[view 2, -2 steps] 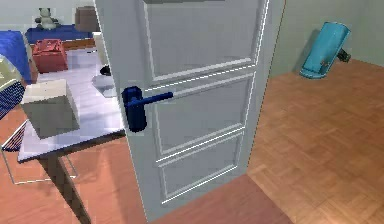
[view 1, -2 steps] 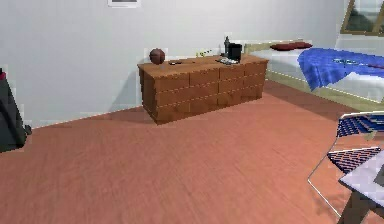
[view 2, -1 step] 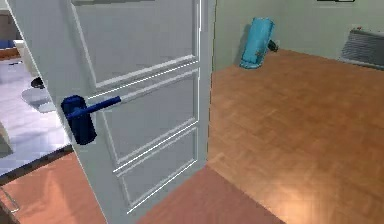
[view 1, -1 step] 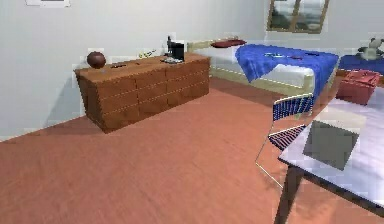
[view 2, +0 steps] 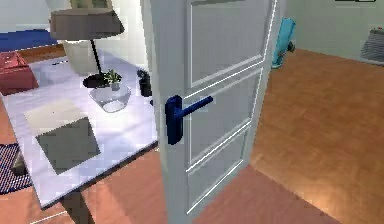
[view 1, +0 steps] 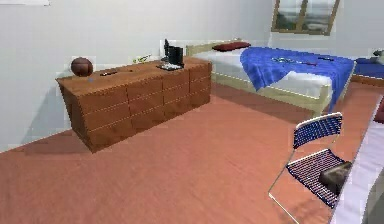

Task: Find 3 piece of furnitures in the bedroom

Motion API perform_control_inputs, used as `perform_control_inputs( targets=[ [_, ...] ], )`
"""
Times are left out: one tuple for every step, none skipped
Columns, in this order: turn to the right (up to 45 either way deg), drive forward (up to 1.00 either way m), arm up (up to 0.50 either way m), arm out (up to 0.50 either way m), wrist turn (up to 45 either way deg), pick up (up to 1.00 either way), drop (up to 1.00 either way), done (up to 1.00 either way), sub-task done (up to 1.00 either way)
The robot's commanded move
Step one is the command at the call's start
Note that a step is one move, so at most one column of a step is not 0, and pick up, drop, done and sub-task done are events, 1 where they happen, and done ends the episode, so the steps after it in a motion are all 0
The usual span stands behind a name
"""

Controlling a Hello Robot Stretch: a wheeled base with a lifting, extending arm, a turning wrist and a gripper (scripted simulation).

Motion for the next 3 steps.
perform_control_inputs(
  targets=[
    [45.0,0.00,0.00,0.00,0.0,0.00,0.00,0.00,0.00],
    [21.0,0.00,0.00,0.00,0.0,0.00,0.00,0.00,0.00],
    [0.0,0.00,0.00,0.00,0.0,0.00,0.00,0.00,1.00]
  ],
)
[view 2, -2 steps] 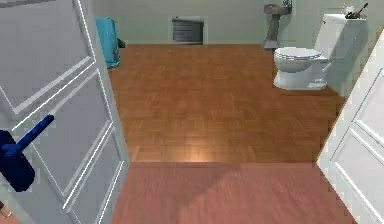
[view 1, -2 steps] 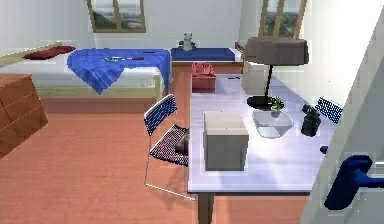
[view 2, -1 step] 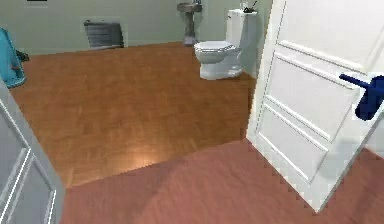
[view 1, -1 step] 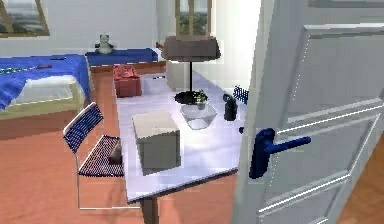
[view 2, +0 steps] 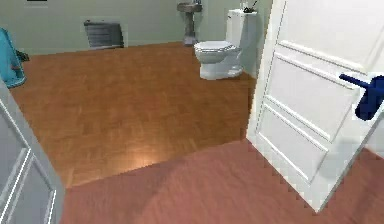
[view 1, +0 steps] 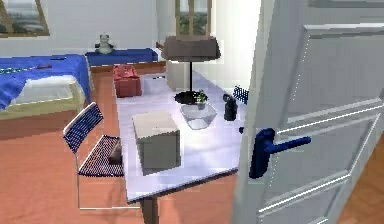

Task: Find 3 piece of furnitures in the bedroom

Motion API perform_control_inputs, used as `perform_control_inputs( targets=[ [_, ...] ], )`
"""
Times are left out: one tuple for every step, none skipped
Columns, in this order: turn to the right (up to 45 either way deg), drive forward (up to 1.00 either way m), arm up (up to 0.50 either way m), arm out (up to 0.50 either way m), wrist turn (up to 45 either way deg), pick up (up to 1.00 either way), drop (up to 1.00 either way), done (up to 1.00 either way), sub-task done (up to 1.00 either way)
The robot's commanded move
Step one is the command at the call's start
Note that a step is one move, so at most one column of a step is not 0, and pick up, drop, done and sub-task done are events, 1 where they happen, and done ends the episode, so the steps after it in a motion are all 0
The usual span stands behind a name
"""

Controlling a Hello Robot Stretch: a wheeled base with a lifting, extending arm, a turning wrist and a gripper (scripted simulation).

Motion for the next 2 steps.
perform_control_inputs(
  targets=[
    [-45.0,0.00,0.00,0.00,0.0,0.00,0.00,0.00,0.00],
    [-33.0,0.00,0.00,0.00,0.0,0.00,0.00,0.00,0.00]
  ],
)
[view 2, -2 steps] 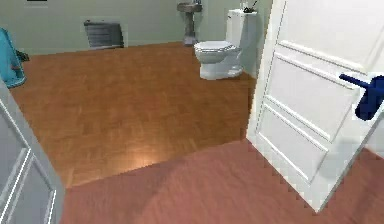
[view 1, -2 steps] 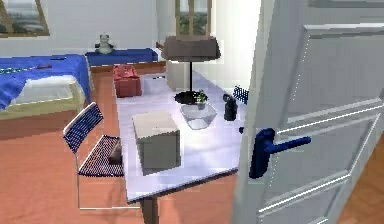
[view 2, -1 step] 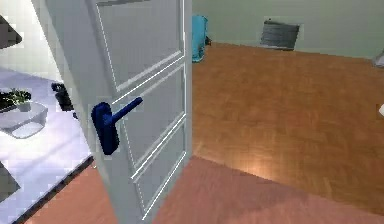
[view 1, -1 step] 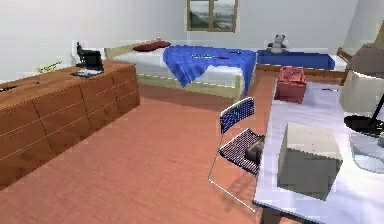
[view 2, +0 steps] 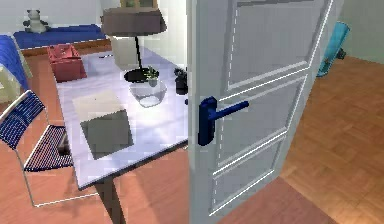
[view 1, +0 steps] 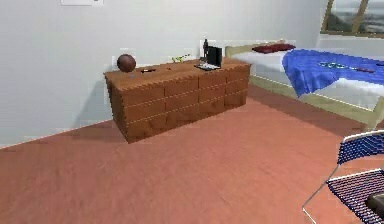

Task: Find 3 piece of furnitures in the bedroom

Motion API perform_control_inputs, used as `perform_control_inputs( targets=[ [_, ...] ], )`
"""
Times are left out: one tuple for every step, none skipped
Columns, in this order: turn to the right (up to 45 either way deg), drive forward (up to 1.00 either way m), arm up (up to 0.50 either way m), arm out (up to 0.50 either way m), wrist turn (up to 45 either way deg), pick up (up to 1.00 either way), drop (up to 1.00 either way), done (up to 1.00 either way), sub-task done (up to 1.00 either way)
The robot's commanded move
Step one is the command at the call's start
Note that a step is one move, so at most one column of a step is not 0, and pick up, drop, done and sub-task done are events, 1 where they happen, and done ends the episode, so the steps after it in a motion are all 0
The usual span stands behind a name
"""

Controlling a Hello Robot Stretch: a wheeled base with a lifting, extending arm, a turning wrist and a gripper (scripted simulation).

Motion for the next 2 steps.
perform_control_inputs(
  targets=[
    [0.0,0.20,0.00,0.00,0.0,0.00,0.00,0.00,0.00],
    [45.0,0.00,0.00,0.00,0.0,0.00,0.00,0.00,0.00]
  ],
)
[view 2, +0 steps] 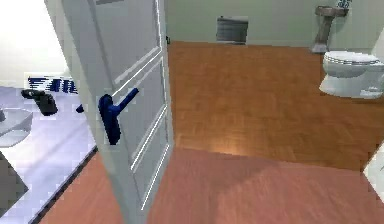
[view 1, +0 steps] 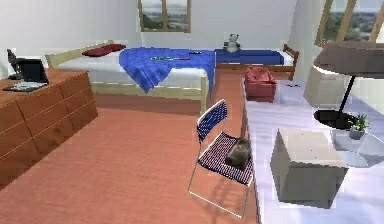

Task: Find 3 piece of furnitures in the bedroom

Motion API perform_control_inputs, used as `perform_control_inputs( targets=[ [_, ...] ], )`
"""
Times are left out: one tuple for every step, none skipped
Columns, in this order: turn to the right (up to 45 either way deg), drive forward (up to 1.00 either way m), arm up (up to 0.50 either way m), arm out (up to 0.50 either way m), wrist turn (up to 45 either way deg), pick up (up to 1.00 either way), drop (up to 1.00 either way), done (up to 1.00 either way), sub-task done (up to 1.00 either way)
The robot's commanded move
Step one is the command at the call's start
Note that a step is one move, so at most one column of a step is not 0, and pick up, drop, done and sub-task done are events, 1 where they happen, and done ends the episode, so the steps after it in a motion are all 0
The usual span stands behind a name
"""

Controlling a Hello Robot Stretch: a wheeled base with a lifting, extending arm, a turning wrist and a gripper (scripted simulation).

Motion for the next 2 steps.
perform_control_inputs(
  targets=[
    [12.0,0.00,0.00,0.00,0.0,0.00,0.00,0.00,0.00],
    [0.0,0.00,0.00,0.00,0.0,0.00,0.00,1.00,0.00]
  ],
)
